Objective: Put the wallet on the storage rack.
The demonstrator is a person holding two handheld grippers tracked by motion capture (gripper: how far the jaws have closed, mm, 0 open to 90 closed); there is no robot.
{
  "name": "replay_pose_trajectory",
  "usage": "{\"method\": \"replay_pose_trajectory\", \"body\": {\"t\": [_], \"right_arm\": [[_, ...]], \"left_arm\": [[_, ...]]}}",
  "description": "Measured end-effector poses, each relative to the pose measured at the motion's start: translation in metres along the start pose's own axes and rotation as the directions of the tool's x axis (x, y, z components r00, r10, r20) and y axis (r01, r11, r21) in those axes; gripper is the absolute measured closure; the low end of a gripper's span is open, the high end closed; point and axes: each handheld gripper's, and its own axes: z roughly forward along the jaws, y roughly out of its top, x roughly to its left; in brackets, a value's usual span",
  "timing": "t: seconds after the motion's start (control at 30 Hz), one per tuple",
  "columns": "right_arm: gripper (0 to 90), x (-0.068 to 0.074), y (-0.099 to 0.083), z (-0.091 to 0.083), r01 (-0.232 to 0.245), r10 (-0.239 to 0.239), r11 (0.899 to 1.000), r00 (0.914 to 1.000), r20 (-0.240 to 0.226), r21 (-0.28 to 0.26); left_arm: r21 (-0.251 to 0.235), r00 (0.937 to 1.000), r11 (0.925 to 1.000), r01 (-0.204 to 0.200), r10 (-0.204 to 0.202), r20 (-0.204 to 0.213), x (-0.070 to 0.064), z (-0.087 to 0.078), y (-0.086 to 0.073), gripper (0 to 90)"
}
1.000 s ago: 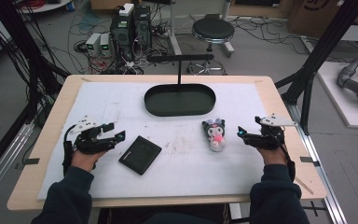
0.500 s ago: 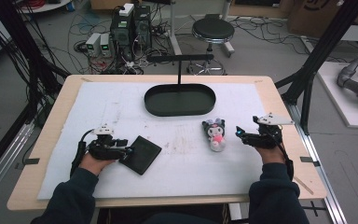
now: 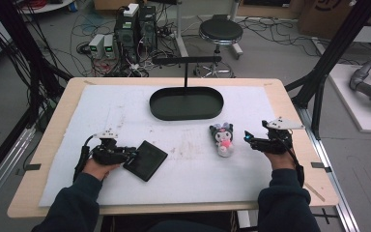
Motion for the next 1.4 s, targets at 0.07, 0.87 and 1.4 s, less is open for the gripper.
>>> {"method": "replay_pose_trajectory", "body": {"t": [0.07, 0.87, 1.4], "right_arm": [[20.6, 0.000, 0.000, 0.000, -0.003, 0.003, 1.000, 1.0000, 0.000, 0.001], [20.6, -0.001, -0.001, -0.001, -0.011, 0.011, 1.000, 0.9999, 0.004, 0.007], [20.6, -0.001, -0.002, -0.003, -0.008, 0.008, 1.000, 1.0000, -0.004, 0.008]], "left_arm": [[-0.014, 1.0000, 0.9999, 0.001, -0.001, 0.002, 0.000, 0.000, 0.000, 74.7], [-0.405, 0.9068, 0.8954, -0.186, -0.002, -0.421, 0.007, -0.081, 0.026, 90.0], [-0.290, 0.8840, 0.9569, 0.016, -0.149, -0.443, 0.057, -0.080, 0.003, 72.6]]}}
